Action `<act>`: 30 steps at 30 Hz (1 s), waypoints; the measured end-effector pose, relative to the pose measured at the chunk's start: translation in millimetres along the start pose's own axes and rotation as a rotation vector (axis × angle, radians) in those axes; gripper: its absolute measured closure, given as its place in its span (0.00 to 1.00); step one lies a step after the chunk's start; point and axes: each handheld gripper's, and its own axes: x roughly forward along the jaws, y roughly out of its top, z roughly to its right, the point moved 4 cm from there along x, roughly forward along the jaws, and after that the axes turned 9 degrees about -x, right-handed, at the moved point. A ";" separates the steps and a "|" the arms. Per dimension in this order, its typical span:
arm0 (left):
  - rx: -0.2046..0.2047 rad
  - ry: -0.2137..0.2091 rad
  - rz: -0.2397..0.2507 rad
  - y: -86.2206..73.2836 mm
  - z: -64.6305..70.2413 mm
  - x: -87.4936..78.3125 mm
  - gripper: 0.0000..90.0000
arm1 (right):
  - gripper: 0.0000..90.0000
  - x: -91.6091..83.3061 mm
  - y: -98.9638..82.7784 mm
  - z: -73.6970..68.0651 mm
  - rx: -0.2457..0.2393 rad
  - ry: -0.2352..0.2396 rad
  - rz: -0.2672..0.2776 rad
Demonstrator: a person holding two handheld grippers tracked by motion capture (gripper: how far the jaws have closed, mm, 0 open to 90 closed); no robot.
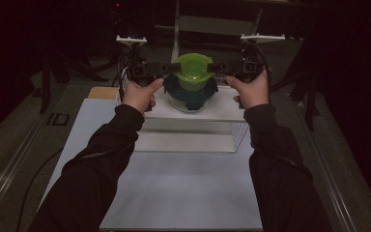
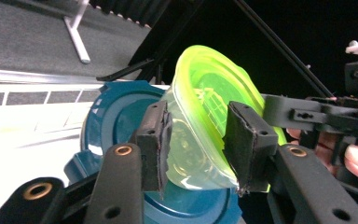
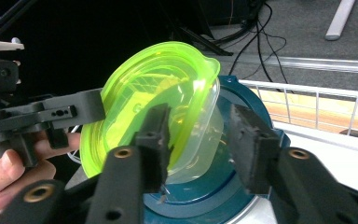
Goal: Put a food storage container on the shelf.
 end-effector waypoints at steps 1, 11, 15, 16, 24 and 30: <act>-0.003 0.011 0.006 0.5 -0.6 -0.1 0.61 | 0.59 0.0 -0.4 -0.3 -0.002 0.003 0.001; 0.033 -0.025 0.049 2.2 7.3 -10.5 0.51 | 0.44 0.9 -0.3 -2.9 -0.027 0.010 0.017; 0.035 -0.048 0.042 -0.1 10.2 -16.2 0.47 | 0.38 -3.6 0.2 -3.6 -0.028 0.016 0.023; 0.039 -0.064 0.043 -1.4 11.3 -18.2 0.45 | 0.36 -5.2 -0.2 -3.9 -0.030 0.017 0.027; 0.114 -0.148 0.035 -16.2 16.6 -29.1 0.24 | 0.21 -17.5 -10.4 -12.9 -0.094 0.065 0.025; 0.222 -0.142 0.054 -32.4 22.1 -32.2 0.07 | 0.20 -27.0 -22.6 -21.7 -0.122 0.083 0.039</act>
